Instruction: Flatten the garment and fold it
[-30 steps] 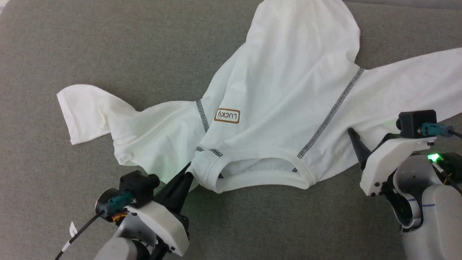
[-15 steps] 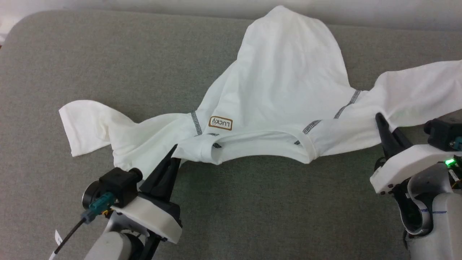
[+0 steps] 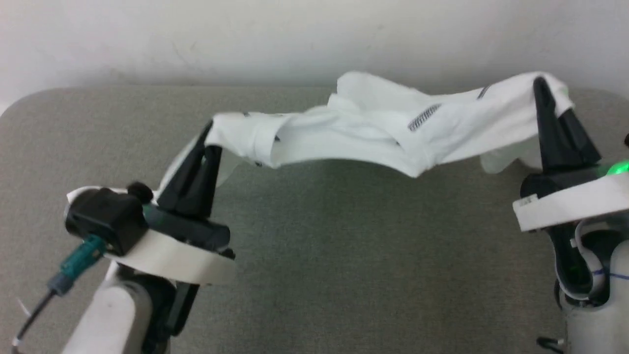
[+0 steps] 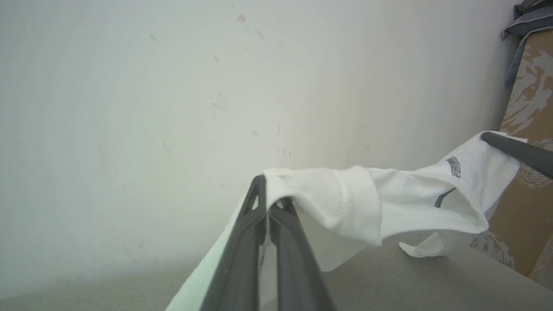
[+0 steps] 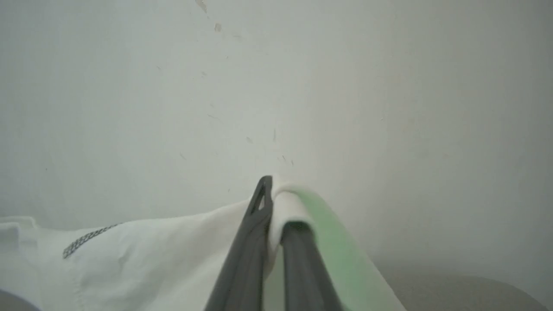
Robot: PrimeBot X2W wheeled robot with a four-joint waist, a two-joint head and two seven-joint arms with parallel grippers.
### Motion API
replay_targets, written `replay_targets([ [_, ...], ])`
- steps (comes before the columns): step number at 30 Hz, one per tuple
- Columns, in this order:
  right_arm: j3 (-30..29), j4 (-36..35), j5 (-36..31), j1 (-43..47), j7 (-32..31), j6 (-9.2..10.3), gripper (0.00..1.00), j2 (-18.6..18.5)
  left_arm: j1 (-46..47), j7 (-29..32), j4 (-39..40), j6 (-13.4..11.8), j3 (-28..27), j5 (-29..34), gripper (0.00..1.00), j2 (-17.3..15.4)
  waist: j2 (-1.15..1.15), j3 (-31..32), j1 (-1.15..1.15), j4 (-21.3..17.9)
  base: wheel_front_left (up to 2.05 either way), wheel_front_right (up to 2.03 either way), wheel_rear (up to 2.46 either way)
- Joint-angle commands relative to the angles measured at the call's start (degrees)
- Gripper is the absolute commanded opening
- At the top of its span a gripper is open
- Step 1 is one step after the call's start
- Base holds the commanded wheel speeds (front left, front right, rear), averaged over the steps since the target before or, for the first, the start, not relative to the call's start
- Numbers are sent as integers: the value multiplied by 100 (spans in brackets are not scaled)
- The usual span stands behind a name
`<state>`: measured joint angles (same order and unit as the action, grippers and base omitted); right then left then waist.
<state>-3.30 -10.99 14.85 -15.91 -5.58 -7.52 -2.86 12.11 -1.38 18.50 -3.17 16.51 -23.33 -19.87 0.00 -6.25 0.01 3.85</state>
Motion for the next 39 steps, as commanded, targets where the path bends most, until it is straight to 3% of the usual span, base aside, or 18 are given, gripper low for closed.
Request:
replay_targets([
  [1,18,-105,-42,-133,-21,3,0,-2,148,29,99,-46,-42,43,0,-10,0,379,-1,-295,0,0,0],
  [11,89,-1306,46,-583,-851,3,0,-2,908,951,1152,-346,-213,38,0,-90,0,702,-1,-468,0,0,0],
  [17,-20,-1477,136,-654,-1382,3,0,-53,1222,1383,1040,-360,-262,-228,0,-90,0,584,-1,-495,0,0,0],
  [27,125,-792,241,-1934,-2029,3,0,-274,2596,1748,-292,73,-357,-656,0,-204,0,-58,-1,-573,0,0,0],
  [33,243,130,98,-3478,-2206,3,0,-334,4149,1774,-1370,326,-347,-322,0,-418,0,-775,-1,-595,0,0,0],
  [39,348,1413,-438,-5156,-1858,3,0,-427,5696,1598,-2476,544,-282,131,0,-628,0,-1575,-1,-593,0,0,0],
])
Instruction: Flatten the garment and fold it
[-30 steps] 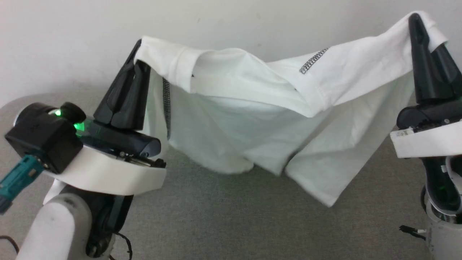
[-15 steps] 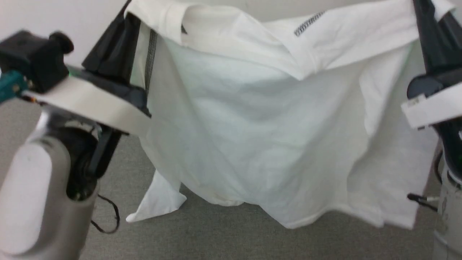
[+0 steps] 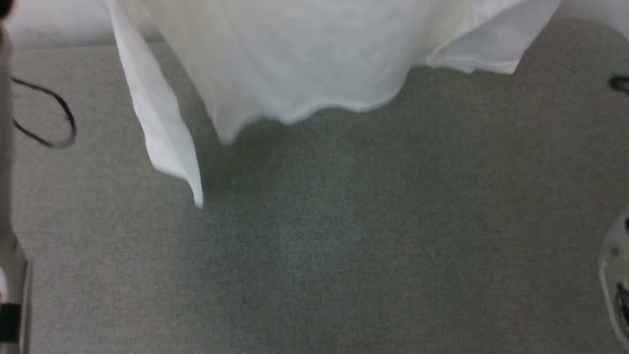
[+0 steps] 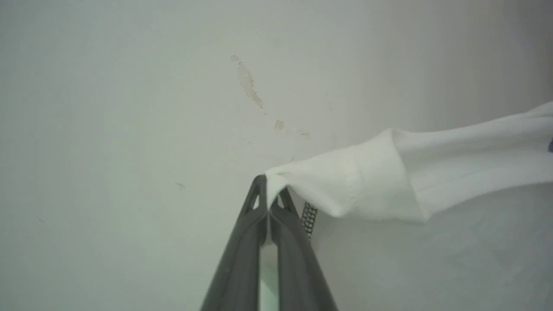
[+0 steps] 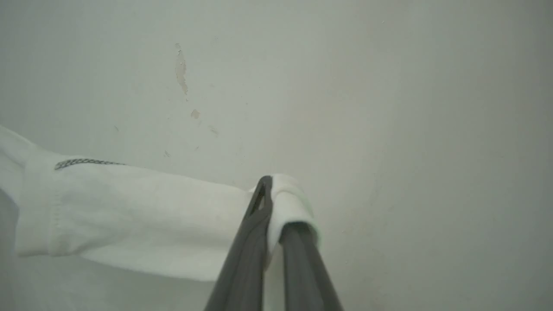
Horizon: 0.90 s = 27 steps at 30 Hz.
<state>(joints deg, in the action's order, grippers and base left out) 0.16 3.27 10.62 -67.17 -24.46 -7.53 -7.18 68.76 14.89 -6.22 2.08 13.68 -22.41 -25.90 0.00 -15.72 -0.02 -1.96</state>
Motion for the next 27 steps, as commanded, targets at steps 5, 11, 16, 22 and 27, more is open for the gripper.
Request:
replay_targets([
  [5,-43,936,-354,-1186,426,4,0,112,1069,-315,-724,113,53,327,0,-112,0,-1272,2,11,0,0,0],
  [11,-172,1930,-852,-2211,958,4,0,212,1920,-754,-1386,152,96,535,0,-117,0,-1935,2,72,0,0,0],
  [16,-183,2467,-1164,-2783,1357,4,0,215,2332,-1165,-1698,125,98,637,0,-97,0,-2400,2,117,0,0,0],
  [22,-133,2742,-1239,-3039,1691,4,0,114,2420,-1698,-1864,105,106,725,0,-151,0,-2844,2,167,0,0,0],
  [27,13,2694,-1054,-2924,1787,4,0,-39,2225,-1976,-1843,157,117,665,0,-195,0,-2947,2,213,0,0,0],
])
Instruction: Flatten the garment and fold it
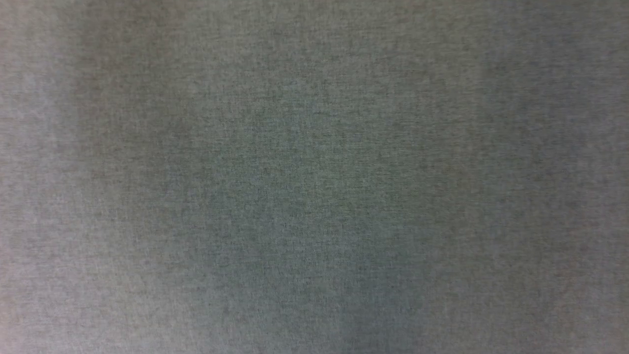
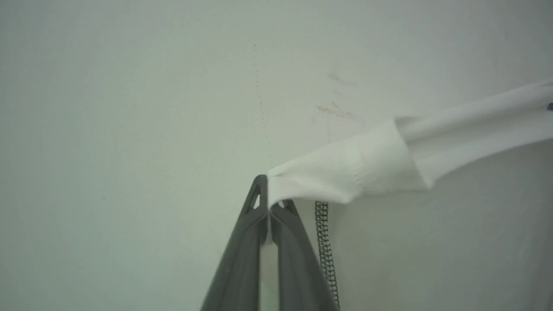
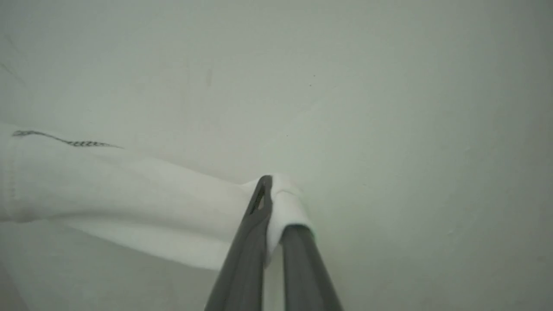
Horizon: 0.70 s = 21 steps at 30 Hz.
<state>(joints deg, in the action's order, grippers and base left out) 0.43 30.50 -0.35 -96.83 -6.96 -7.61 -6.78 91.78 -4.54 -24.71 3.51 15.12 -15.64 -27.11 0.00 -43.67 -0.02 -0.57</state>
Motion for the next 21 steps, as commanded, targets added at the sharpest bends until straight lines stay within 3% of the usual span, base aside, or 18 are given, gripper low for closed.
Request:
replay_targets([
  [1,21,-85,113,99,37,12,0,-116,-154,-54,26,21,-34,-48,0,-76,0,-136,2,86,0,0,0],
  [6,218,-379,484,510,-39,12,0,-298,-614,-96,244,117,50,-191,0,-83,0,37,2,136,0,0,0],
  [11,358,-1230,1066,1478,-221,12,0,-522,-1486,-118,943,83,28,-377,0,-176,0,390,2,140,0,0,0],
  [16,260,-2412,1481,2839,-426,12,0,-588,-2837,-98,2179,-243,-87,-476,0,-351,0,904,2,66,0,0,0],
  [21,-31,-3406,1706,4501,-518,12,0,-417,-4653,-1,3212,-690,-38,-568,0,-354,0,1530,2,50,0,0,0],
])
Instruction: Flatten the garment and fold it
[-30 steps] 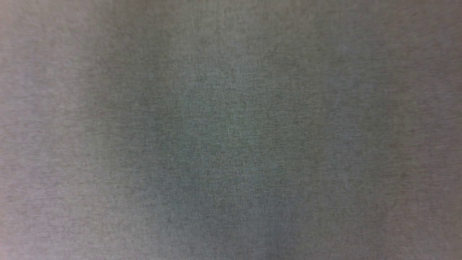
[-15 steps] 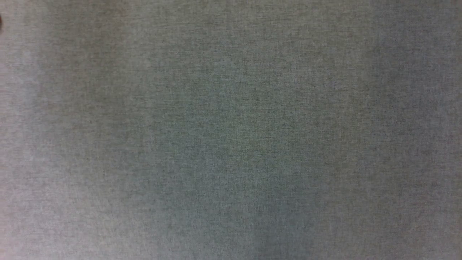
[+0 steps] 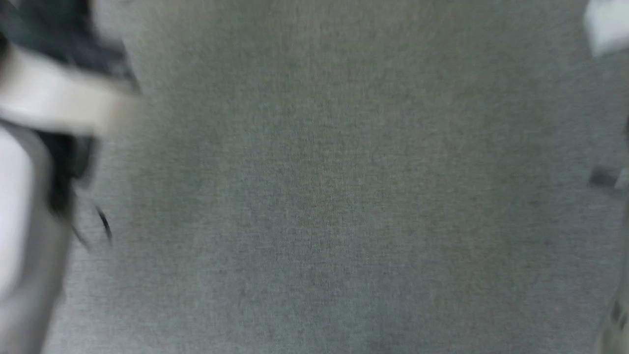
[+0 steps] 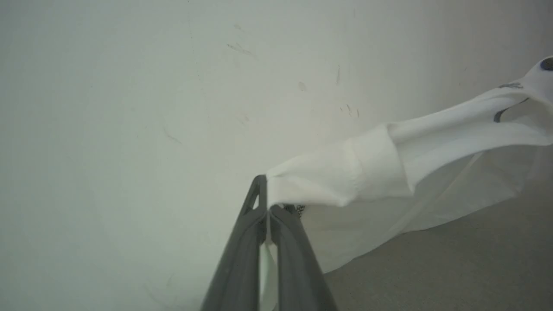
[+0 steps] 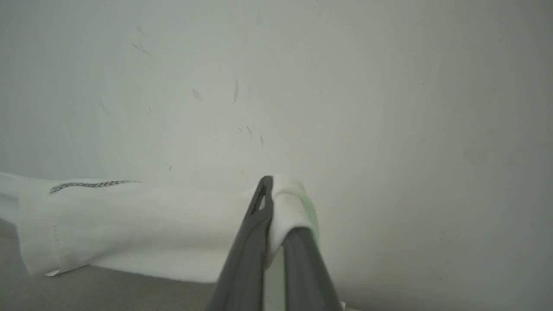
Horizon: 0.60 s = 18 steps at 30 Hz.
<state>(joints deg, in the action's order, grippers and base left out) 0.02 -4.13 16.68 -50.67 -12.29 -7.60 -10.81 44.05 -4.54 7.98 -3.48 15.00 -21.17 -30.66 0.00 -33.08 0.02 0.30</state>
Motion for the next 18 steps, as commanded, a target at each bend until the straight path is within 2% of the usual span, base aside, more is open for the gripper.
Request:
replay_targets([
  [1,-64,-105,43,242,4,11,0,44,-233,-19,85,-87,-3,14,0,-9,0,590,-2,-33,0,0,0],
  [3,-186,-414,100,909,4,11,0,162,-920,-53,325,-268,31,24,0,-6,0,799,-2,-49,0,0,0],
  [5,-295,-687,144,1525,-39,11,0,252,-1503,-82,526,-417,140,262,0,-134,0,971,-2,-34,0,0,0],
  [10,-566,-1245,175,2770,-73,11,0,438,-2633,-24,922,-784,305,411,0,-150,0,1327,-2,-9,0,0,0],
  [18,-712,-1630,309,4282,-120,11,0,677,-4217,579,1097,-1032,760,136,0,-123,0,1988,-2,-81,0,0,0],
])
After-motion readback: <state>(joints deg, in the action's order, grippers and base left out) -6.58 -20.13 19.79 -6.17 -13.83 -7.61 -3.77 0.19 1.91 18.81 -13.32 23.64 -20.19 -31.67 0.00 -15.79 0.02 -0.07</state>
